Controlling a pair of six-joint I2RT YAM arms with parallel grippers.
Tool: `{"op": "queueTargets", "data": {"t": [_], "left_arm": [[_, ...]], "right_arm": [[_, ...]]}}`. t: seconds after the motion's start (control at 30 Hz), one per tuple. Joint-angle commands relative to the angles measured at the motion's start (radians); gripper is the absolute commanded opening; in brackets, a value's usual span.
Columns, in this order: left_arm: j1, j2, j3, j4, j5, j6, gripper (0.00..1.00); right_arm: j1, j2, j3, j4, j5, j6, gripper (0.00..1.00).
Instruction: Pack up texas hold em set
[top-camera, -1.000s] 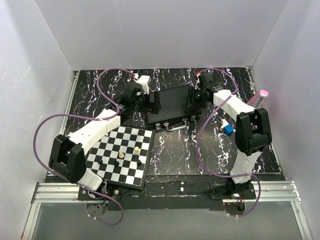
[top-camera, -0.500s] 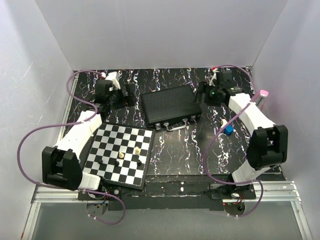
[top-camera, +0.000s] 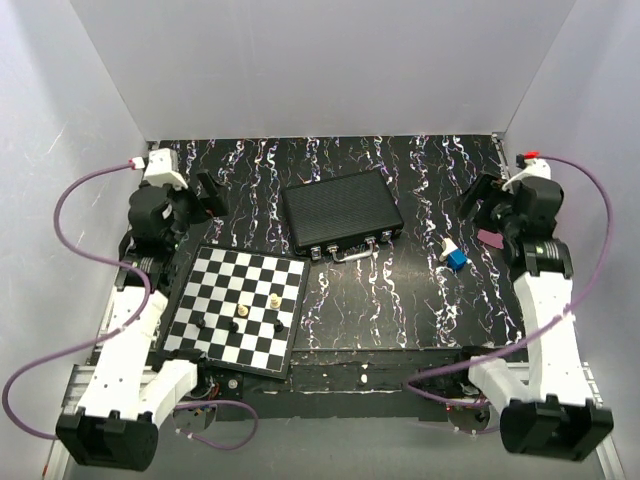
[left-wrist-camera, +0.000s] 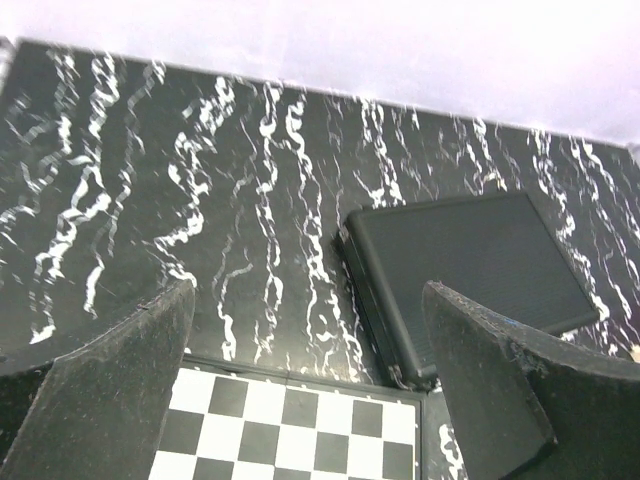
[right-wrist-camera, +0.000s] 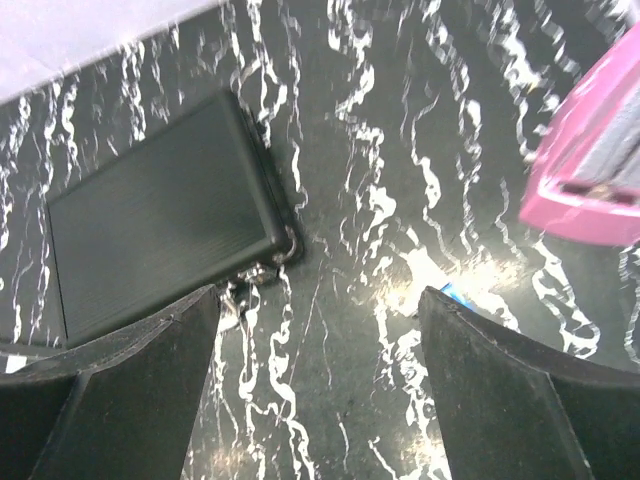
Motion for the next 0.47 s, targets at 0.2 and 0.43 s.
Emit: {"op": "queueTargets", "data": {"t": [0.2,0.43], "left_arm": [[0.000,-0.141,-0.100,0.091,-0.126,0.079,0.98],[0.000,-0.163,-0.124,0.106,-0.129,0.090,0.98]], "right_arm": [[0.002,-0.244,-0.157,0.212,0.204,-0.106,0.90],[0.002,-0.232,-0.153,0.210,0.207,-0.109,0.90]]}}
